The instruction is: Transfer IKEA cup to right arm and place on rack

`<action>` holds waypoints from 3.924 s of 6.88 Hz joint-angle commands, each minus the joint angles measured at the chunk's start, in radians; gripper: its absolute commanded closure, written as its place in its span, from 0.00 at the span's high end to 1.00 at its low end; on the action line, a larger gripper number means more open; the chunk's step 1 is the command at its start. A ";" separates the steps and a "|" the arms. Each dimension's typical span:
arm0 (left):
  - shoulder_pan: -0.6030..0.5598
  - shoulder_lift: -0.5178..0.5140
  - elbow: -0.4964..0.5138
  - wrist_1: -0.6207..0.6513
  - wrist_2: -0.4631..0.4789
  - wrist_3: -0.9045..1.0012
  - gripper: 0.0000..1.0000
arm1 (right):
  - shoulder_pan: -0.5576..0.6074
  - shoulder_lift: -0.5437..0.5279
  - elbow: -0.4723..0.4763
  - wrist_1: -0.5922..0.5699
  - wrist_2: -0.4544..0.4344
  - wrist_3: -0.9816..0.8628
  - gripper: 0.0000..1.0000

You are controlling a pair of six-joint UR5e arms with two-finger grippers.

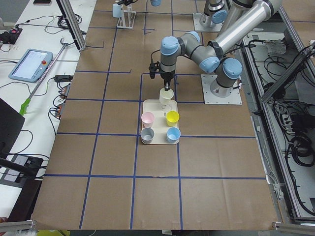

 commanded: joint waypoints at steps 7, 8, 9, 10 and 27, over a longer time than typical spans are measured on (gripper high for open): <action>-0.119 -0.139 0.411 -0.114 -0.580 0.148 0.00 | 0.037 0.001 0.019 0.040 -0.004 0.004 1.00; -0.119 -0.164 0.350 0.033 -0.680 0.210 0.00 | 0.037 -0.002 0.019 0.042 -0.007 0.004 1.00; -0.122 -0.182 0.307 0.154 -0.756 0.210 0.00 | 0.039 -0.004 0.014 0.040 -0.009 0.004 1.00; -0.122 -0.213 0.259 0.262 -0.867 0.215 0.00 | 0.052 -0.002 0.022 0.042 -0.015 0.005 1.00; -0.484 -0.329 -0.074 1.223 -1.011 -0.150 0.01 | 0.083 -0.011 0.145 0.047 -0.023 0.163 1.00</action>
